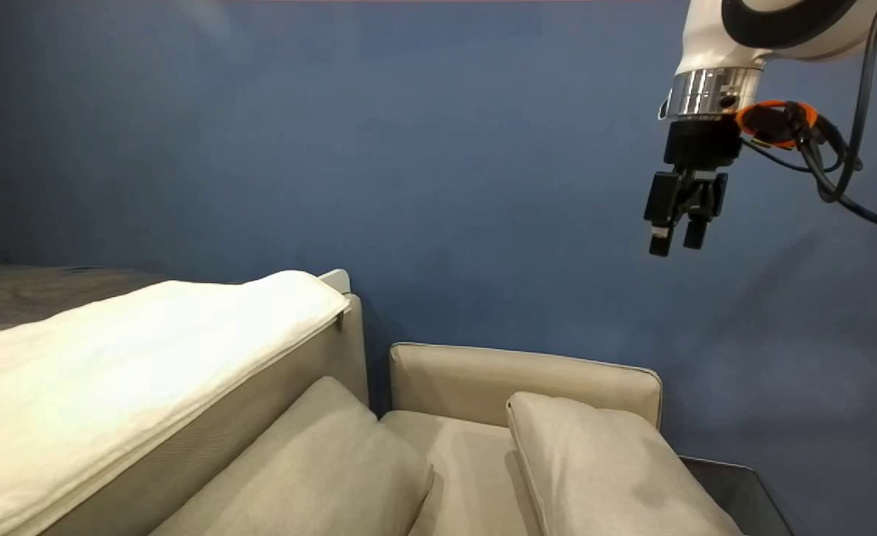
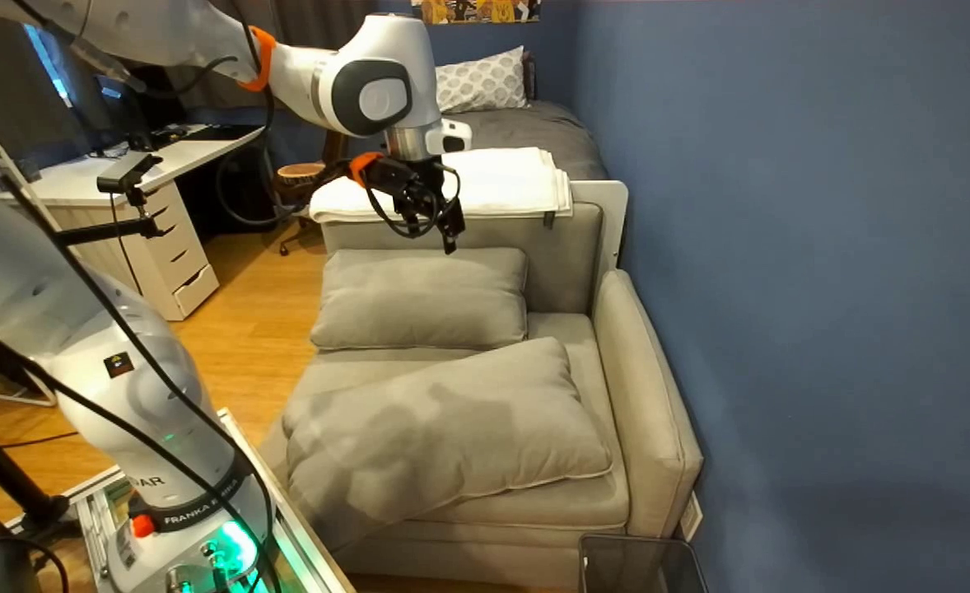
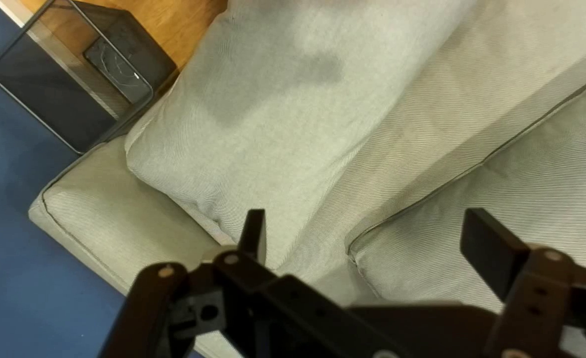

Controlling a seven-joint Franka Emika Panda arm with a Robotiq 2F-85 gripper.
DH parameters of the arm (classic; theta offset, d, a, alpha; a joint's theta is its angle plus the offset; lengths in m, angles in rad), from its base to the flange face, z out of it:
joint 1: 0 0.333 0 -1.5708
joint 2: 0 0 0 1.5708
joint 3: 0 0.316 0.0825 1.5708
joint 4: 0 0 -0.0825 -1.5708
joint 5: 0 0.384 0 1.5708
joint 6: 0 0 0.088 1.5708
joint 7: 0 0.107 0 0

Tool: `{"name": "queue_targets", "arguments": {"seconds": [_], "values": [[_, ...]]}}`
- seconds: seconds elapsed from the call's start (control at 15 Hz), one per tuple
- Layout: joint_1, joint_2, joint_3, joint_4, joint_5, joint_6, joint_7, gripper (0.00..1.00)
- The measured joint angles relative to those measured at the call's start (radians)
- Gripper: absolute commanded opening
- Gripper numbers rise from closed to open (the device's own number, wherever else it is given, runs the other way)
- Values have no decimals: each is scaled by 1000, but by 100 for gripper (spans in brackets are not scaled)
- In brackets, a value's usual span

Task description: Move the pillow on the right behind

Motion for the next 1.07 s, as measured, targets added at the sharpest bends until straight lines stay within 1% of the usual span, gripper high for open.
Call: {"name": "queue_targets", "arguments": {"seconds": [0.27,0.4,0.53,0.73,0.87,0.93,1.0,1.07], "values": [[0,1,0,0,0,-6,10,100],[-2,16,14,15,-1,-52,94,100],[-5,66,66,53,-7,-85,228,100],[-49,198,208,140,-17,-89,456,100],[-67,306,272,208,-58,-91,610,100],[-67,367,288,246,-89,-92,688,100],[-51,427,282,281,-122,-93,760,100],[-23,488,261,316,-153,-93,831,100]]}}
